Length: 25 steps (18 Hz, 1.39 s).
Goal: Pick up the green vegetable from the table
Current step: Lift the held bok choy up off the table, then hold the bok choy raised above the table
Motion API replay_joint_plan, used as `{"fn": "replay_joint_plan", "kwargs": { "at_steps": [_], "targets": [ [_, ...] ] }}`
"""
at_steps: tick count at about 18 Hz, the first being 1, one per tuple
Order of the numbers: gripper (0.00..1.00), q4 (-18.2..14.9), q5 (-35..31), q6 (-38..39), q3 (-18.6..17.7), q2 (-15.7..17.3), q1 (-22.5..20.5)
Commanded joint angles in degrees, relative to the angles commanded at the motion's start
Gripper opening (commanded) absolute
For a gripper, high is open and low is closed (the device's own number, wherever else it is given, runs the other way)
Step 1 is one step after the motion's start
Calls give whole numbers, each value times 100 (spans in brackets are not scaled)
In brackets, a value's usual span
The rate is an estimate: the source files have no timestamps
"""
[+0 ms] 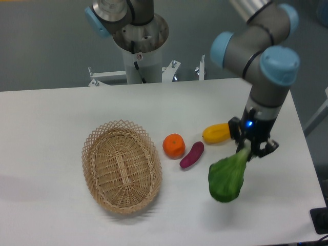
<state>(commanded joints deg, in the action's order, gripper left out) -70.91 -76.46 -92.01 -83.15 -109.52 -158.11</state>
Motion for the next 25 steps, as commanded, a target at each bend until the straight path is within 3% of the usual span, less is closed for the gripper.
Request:
{"fn": "replay_joint_plan", "kwargs": {
  "at_steps": [6,25],
  "targets": [
    [30,-705,-9,-923,194,211,-422],
    [31,-670,0,-1012,159,256,-431]
  ]
}}
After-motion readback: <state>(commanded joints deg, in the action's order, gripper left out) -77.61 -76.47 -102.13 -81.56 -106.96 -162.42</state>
